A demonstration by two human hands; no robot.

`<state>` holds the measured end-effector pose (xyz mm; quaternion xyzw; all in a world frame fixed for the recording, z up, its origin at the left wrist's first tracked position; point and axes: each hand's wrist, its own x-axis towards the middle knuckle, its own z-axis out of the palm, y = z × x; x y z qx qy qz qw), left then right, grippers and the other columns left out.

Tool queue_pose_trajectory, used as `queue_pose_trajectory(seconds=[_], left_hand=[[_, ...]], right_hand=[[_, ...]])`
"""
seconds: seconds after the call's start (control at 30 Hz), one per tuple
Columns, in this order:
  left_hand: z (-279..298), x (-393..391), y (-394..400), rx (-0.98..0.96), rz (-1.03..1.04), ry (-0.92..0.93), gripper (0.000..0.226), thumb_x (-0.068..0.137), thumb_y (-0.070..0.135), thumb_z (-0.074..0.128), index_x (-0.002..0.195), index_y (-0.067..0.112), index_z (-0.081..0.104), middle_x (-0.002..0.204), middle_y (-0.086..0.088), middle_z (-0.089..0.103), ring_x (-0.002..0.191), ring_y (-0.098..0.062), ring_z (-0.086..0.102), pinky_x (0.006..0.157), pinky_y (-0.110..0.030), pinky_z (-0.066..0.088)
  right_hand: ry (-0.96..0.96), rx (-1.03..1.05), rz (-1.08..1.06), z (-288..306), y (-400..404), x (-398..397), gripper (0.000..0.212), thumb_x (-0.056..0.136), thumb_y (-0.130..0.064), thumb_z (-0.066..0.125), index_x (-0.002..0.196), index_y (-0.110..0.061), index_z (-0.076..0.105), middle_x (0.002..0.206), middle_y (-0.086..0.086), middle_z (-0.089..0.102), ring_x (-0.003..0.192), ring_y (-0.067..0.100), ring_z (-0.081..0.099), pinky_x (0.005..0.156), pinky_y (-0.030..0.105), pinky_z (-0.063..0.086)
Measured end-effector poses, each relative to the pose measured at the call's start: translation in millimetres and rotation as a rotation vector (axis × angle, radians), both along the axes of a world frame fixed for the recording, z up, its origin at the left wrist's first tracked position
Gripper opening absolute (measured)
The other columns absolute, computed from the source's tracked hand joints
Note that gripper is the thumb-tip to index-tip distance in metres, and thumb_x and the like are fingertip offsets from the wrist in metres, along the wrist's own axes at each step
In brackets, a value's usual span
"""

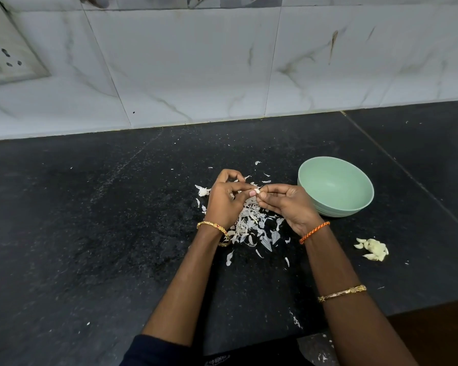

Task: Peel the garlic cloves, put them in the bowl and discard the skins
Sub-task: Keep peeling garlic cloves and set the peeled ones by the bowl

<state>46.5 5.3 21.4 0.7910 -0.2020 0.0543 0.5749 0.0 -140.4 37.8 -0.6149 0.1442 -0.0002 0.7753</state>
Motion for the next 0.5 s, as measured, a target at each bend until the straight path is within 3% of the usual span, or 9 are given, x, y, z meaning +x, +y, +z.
queue_pose_trajectory(seconds=[0.23, 0.4, 0.5], left_hand=[[-3.1, 2.1, 2.8, -0.077, -0.011, 0.168, 0.015, 0.082, 0.009, 0.071, 0.094, 0.016, 0.074, 0.098, -0.001, 0.052, 0.094, -0.002, 0.049, 0.081, -0.005, 0.041], [-1.9, 3.8, 10.8, -0.138, -0.089, 0.237, 0.023, 0.08, 0.006, 0.071, 0.087, 0.029, 0.071, 0.1, -0.008, 0.056, 0.097, -0.009, 0.052, 0.089, -0.026, 0.048], [-2.0, 4.0, 14.0, -0.135, -0.063, 0.226, 0.024, 0.08, 0.005, 0.072, 0.088, 0.028, 0.071, 0.1, -0.008, 0.055, 0.095, -0.008, 0.05, 0.084, -0.014, 0.045]], right_hand=[[-0.001, -0.119, 0.06, 4.4, 2.4, -0.1, 0.011, 0.085, 0.005, 0.064, 0.086, -0.005, 0.068, 0.07, 0.003, 0.069, 0.068, 0.008, 0.069, 0.069, 0.02, 0.058], [0.031, -0.072, 0.051, 1.7, 6.7, 0.7, 0.01, 0.086, 0.004, 0.062, 0.086, -0.005, 0.066, 0.072, 0.004, 0.069, 0.07, 0.009, 0.068, 0.074, 0.023, 0.059], [0.048, -0.001, -0.015, -0.2, 8.3, 0.8, 0.009, 0.087, 0.004, 0.062, 0.085, -0.004, 0.065, 0.077, 0.008, 0.067, 0.071, 0.011, 0.066, 0.073, 0.026, 0.059]])
